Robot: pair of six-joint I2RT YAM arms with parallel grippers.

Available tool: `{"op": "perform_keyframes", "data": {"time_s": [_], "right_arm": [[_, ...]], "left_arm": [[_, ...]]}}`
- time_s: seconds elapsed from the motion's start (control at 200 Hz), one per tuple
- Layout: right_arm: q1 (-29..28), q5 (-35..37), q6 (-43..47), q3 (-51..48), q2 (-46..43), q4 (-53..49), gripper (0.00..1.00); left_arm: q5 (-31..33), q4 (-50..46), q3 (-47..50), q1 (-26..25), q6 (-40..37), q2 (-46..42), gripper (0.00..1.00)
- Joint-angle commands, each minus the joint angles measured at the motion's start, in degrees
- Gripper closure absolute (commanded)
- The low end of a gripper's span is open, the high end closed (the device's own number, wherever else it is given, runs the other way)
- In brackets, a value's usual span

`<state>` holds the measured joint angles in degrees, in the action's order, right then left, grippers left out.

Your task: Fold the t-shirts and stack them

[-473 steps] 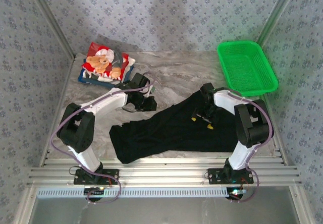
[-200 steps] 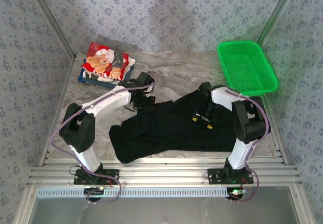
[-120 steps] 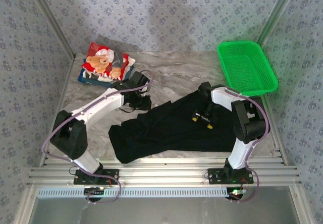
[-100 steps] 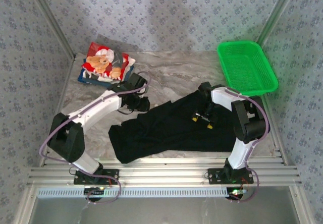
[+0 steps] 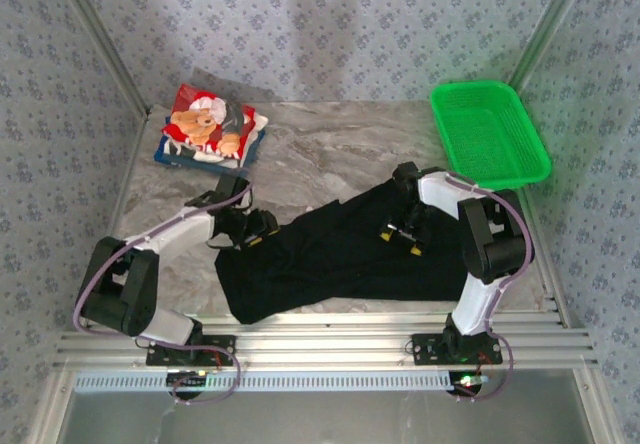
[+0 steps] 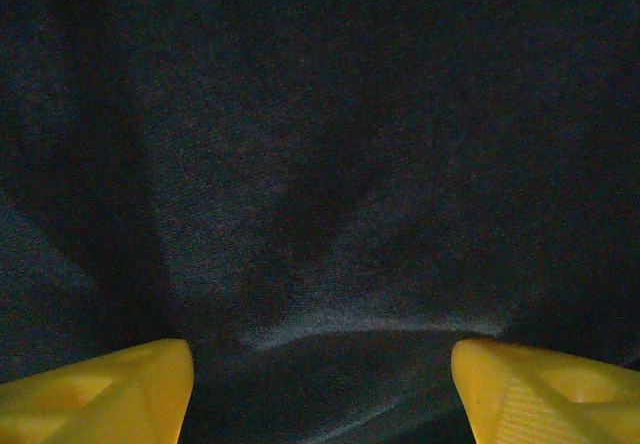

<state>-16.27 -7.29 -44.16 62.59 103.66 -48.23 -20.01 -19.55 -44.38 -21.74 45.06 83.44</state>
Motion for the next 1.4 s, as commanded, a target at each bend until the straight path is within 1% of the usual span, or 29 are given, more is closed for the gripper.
{"op": "perform_keyframes", "data": {"time_s": [0.0,0.05,0.16,0.355,0.48,0.57,0.74,0.869,0.994,1.069,1.114,1.189,1.234,1.274,1.399], "right_arm": [[-0.41,1.4,0.39,-2.97,5.24,4.54,0.27],[-0.45,1.4,0.43,-2.92,5.24,4.42,0.27],[-0.41,1.52,0.65,-2.81,5.17,4.24,0.27],[-0.38,1.58,0.96,-2.55,5.24,4.0,0.27],[-0.43,1.57,1.22,-2.43,5.19,3.9,0.27],[-0.5,1.49,1.22,-2.6,5.02,3.97,0.27],[-0.48,1.58,1.36,-2.73,4.65,4.0,0.27],[-0.5,1.58,1.44,-2.83,4.62,4.1,0.26],[-0.5,1.38,1.44,-2.93,4.54,4.19,0.26],[-0.43,1.22,1.42,-3.07,4.46,4.15,0.26],[-0.39,1.31,1.45,-3.0,4.37,4.13,0.26],[-0.49,1.4,1.46,-3.0,4.21,4.11,0.26],[-0.42,1.4,1.51,-2.95,4.21,4.06,0.26],[-0.47,1.53,1.49,-2.98,4.11,4.11,0.26],[-0.46,1.66,1.25,-3.09,4.02,4.16,0.26]], "left_arm": [[-6.2,12.81,2.91,0.38,8.04,0.89,0.47],[-7.24,16.06,4.08,0.38,10.09,1.36,0.47],[-7.58,18.25,5.16,0.38,11.72,2.25,0.47],[-8.68,26.53,7.36,0.38,15.97,3.53,0.48],[-7.43,29.4,8.29,0.49,16.61,2.96,0.48],[-7.31,33.66,9.06,0.56,17.85,2.99,0.48],[-8.88,37.89,8.63,0.55,17.96,4.03,0.52],[-11.28,37.68,8.25,0.39,16.63,5.04,0.55],[-13.48,35.53,7.91,0.29,14.31,6.62,0.64],[-13.59,33.57,7.91,0.13,12.42,7.09,0.7],[-13.42,31.89,7.82,0.11,11.18,7.16,0.77],[-12.49,30.52,7.94,-0.01,9.77,5.81,0.92],[-11.1,29.46,8.08,-0.22,8.98,3.79,0.97],[-9.39,27.39,7.87,-0.49,7.6,1.59,1.0],[-2.68,19.28,6.31,-2.49,1.58,-6.9,1.0]]}}
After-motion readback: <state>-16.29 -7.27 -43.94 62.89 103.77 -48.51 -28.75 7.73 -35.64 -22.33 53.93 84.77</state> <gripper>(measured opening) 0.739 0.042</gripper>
